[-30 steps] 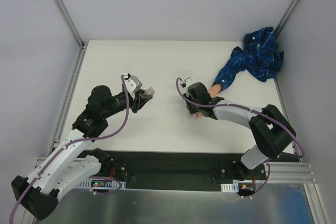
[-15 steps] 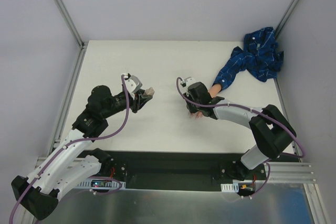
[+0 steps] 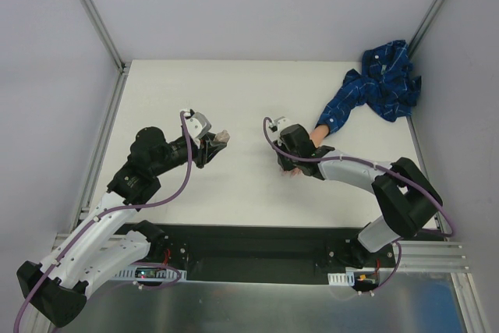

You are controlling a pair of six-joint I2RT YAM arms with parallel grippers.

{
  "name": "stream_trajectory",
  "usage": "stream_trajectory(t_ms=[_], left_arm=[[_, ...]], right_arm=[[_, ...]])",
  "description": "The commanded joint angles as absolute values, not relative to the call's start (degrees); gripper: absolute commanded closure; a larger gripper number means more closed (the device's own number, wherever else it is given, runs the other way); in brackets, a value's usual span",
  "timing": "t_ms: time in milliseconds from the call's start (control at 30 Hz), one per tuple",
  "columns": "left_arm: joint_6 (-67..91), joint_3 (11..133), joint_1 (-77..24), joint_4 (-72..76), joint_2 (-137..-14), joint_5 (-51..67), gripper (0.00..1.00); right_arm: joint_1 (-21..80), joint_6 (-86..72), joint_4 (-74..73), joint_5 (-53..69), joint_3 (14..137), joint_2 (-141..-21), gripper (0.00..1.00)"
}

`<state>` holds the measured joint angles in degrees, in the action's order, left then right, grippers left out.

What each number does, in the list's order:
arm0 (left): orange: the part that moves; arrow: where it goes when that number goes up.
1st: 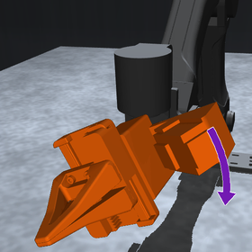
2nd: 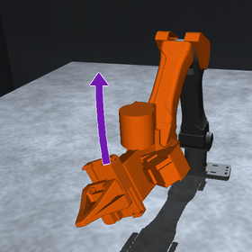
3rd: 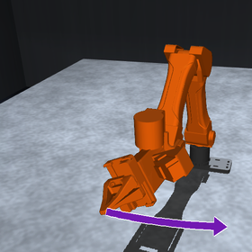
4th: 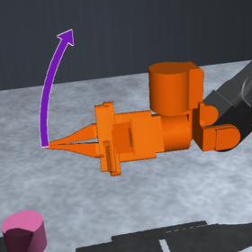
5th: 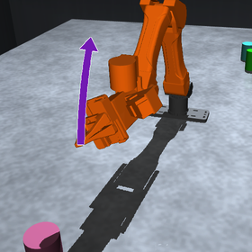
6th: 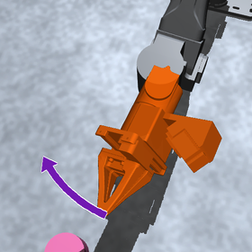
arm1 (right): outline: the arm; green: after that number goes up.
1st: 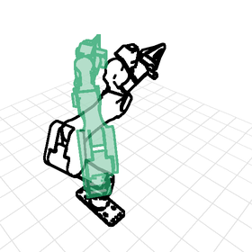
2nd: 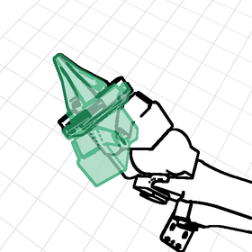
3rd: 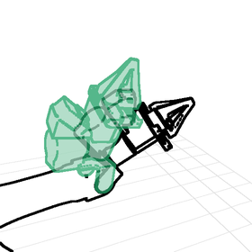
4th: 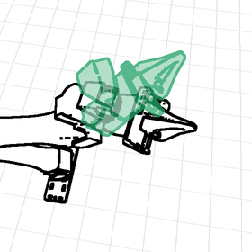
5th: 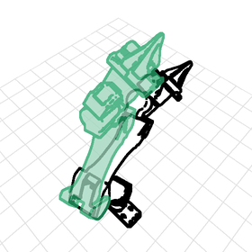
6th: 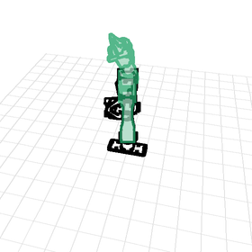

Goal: Paint the nails

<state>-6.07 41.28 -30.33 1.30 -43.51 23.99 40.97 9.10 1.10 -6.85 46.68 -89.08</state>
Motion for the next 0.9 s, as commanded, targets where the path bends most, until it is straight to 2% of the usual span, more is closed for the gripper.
stream_trajectory(t_ms=[0, 400, 867], left_arm=[[-6.3, 41.5, -30.1, 4.2, -43.2, 25.7, 1.0], [-6.5, 41.4, -30.1, 4.2, -42.7, 25.7, 1.0], [-6.5, 41.3, -30.1, 4.2, -42.6, 25.7, 1.0]], right_arm=[[40.6, 9.1, 2.8, -6.8, 48.4, -87.4, 1.0], [40.3, 9.7, 2.9, -6.6, 50.7, -88.9, 1.0], [40.3, 8.4, 2.5, -6.6, 46.6, -86.9, 1.0]])
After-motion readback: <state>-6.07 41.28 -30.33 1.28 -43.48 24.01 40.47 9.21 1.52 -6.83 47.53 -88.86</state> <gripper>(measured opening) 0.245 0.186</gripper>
